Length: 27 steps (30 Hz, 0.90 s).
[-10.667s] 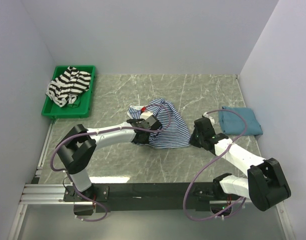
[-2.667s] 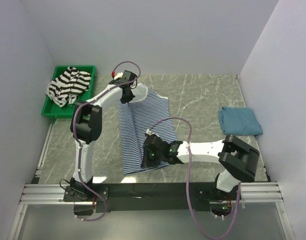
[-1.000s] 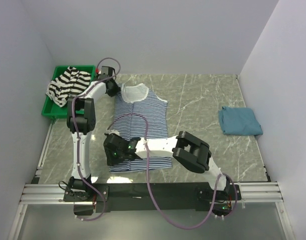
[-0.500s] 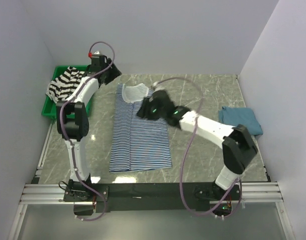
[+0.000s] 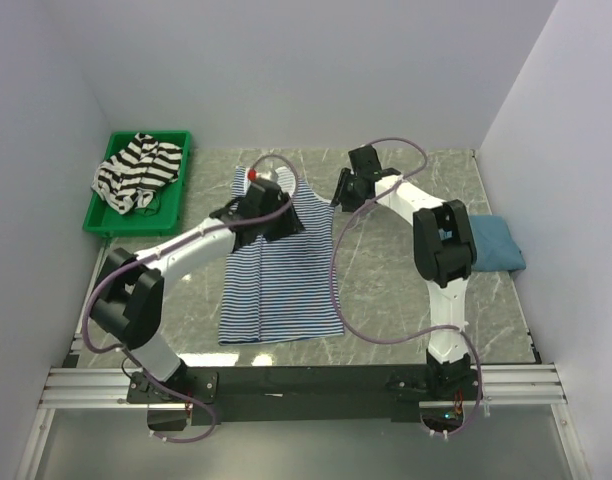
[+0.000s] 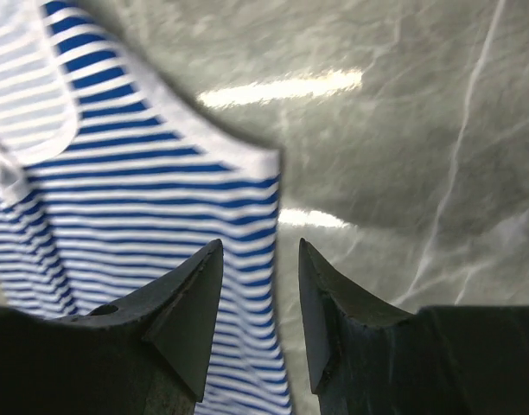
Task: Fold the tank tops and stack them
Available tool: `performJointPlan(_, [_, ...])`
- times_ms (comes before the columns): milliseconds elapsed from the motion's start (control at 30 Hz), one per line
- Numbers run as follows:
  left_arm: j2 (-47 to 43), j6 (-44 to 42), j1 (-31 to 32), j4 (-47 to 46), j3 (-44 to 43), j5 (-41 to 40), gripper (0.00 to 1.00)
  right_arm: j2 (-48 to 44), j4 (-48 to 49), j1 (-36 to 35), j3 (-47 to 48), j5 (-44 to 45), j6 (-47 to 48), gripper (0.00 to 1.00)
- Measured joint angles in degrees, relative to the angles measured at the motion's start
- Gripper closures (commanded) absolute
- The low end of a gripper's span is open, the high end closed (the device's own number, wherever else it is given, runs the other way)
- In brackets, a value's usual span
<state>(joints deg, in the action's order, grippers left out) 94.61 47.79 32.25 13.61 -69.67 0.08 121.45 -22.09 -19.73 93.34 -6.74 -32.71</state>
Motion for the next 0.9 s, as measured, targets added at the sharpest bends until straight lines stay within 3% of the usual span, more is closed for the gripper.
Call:
performJointPlan(333, [-6.36,2.51,14.71,0.61,9.57,-2.73,0.49,7.23,-3.04,0.96,7.41,-0.04,0.17,0.53])
performJointPlan(467, [-6.62,3.89,20.0,0.7,11.56,-4.17,0.49,9.46,-3.21,0.96,9.86,0.15,-0.17,0.6])
performJointPlan(633, [-6.6,5.88,25.18,0.57,13.11,-6.03,0.48,11.69,-3.1,0.9,12.17,0.04,-0.85,0.76])
performJointPlan(733, [-6.45,6.58,27.26,0.04,13.42,-6.62,0.47,12.48,-2.99,0.85,12.92,0.0,-0.98,0.97])
performJointPlan(900, [-3.41,6.97,30.49,-1.66,13.4,-7.48,0.46,11.39,-0.09,0.85,10.19,0.5,-2.34,1.0])
